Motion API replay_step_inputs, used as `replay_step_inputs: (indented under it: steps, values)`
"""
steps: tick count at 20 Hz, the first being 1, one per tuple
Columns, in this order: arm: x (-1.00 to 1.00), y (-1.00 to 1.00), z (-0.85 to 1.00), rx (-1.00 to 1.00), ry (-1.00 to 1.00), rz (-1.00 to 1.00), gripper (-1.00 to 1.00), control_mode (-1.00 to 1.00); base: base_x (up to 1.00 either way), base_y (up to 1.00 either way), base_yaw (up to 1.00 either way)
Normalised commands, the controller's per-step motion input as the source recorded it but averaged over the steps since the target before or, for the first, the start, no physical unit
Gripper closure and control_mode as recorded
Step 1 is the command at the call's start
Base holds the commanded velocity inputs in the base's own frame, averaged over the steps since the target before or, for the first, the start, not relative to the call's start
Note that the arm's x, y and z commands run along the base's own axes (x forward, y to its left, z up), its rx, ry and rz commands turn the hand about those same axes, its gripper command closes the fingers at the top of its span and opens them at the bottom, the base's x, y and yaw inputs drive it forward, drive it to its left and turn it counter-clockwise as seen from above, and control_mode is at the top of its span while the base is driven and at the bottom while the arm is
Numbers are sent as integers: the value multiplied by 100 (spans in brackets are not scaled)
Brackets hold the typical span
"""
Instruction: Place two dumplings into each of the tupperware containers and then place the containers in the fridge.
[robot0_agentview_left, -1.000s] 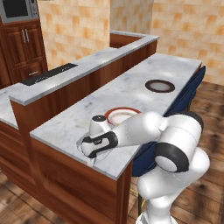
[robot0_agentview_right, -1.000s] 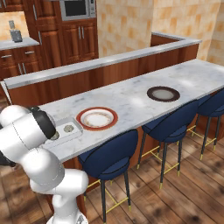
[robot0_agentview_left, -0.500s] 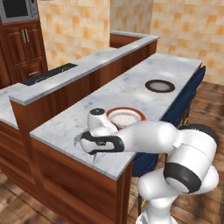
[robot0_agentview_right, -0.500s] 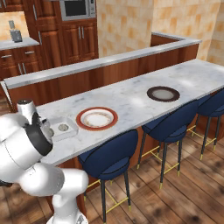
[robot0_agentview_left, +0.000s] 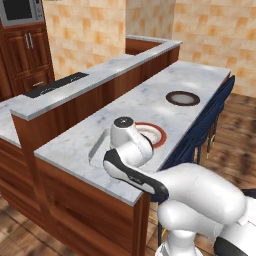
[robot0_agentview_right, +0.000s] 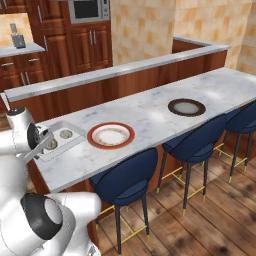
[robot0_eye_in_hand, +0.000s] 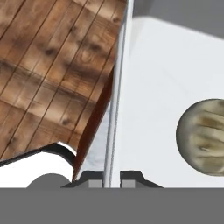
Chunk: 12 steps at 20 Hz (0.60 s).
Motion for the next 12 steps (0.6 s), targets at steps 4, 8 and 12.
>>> replay_step_inputs:
  steps: [4, 8, 12]
  values:
    - [-49, -69, 36, 0, -3, 7, 100, -100, 0, 0, 0]
    - [-15, -76, 18, 0, -2, 13, 100, -100, 0, 0, 0]
    - [-21, -63, 32, 0, 0, 13, 100, -100, 0, 0, 0]
